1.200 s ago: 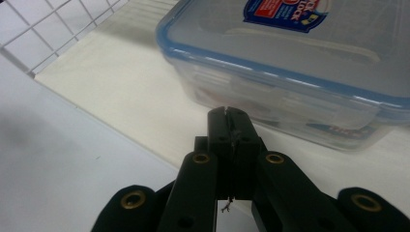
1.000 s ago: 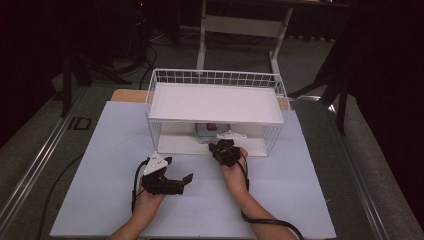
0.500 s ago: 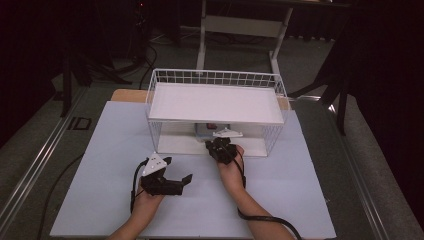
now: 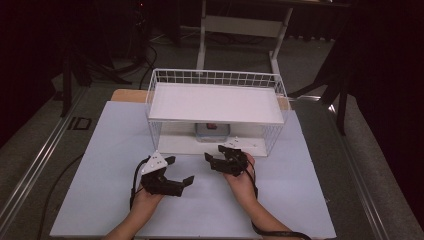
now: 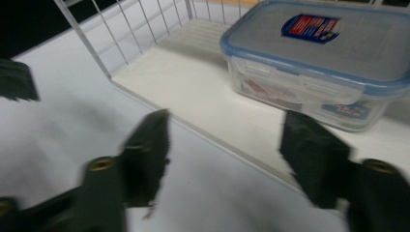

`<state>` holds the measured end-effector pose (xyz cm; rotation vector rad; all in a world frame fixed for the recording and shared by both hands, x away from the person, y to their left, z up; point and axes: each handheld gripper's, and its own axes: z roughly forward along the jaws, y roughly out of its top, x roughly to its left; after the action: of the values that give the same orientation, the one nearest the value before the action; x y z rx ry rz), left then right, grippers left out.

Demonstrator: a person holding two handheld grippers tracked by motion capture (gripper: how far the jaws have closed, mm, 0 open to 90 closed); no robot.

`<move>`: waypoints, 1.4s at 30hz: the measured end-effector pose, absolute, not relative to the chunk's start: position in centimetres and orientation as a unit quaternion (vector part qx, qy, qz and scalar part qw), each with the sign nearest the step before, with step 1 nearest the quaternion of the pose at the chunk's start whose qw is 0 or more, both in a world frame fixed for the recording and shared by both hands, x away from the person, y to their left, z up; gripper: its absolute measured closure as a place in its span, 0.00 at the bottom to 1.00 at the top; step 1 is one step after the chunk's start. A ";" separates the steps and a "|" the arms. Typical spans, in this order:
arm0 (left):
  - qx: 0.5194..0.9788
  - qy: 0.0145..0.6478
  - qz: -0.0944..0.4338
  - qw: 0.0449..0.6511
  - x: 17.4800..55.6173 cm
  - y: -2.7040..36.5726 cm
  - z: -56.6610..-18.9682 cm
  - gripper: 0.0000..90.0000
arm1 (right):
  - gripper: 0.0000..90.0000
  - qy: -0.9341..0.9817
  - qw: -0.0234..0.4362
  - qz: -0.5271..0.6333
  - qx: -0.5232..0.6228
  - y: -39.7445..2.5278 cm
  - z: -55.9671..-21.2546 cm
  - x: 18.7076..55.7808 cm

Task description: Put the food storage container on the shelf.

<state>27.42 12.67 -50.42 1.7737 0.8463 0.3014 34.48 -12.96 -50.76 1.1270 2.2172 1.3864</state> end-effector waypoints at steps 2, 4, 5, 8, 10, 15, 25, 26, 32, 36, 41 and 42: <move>0.750 0.353 0.132 0.544 27.4 12.5 -50.3 0.02 | 0.20 0.769 0.154 0.490 0.381 -13.4 -50.4 34.1; 0.755 0.344 0.140 0.540 27.4 12.2 -49.7 0.02 | 0.19 0.768 0.154 0.494 0.378 -13.6 -50.3 33.9; 0.754 0.343 0.140 0.542 27.4 12.1 -49.6 0.02 | 0.15 0.766 0.159 0.499 0.372 -13.9 -50.1 33.7; 0.754 0.338 0.142 0.545 27.3 12.0 -49.1 0.02 | 0.16 0.768 0.158 0.501 0.367 -14.4 -49.8 33.3; 0.754 0.333 0.142 0.548 27.2 11.9 -48.9 0.02 | 0.16 0.766 0.163 0.505 0.364 -14.7 -49.6 32.8; 0.754 0.328 0.145 0.550 26.8 12.2 -48.4 0.02 | 0.16 0.773 0.164 0.502 0.353 -15.6 -49.1 31.8; 0.757 0.329 0.150 0.545 25.6 14.0 -48.1 0.02 | 0.17 0.775 0.149 0.505 0.349 -19.3 -48.8 29.7; 0.757 0.330 0.149 0.544 25.5 14.2 -48.3 0.02 | 0.17 0.775 0.150 0.504 0.350 -19.7 -48.8 29.5; 0.758 0.336 0.147 0.540 25.0 14.8 -48.9 0.02 | 0.17 0.783 0.152 0.493 0.348 -21.3 -49.0 28.6; 0.762 0.342 0.152 0.529 24.5 15.2 -49.5 0.02 | 0.17 0.790 0.154 0.483 0.346 -22.9 -49.3 27.5; 0.771 0.343 0.151 0.515 24.0 15.7 -50.1 0.02 | 0.17 0.789 0.153 0.477 0.355 -24.4 -49.7 26.6; 0.772 0.344 0.151 0.513 23.9 15.8 -50.3 0.02 | 0.17 0.789 0.153 0.476 0.356 -24.6 -49.8 26.5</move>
<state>23.93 15.77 -50.30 1.8553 0.8283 0.3632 26.50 -24.59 -49.82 1.0220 2.2630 1.3652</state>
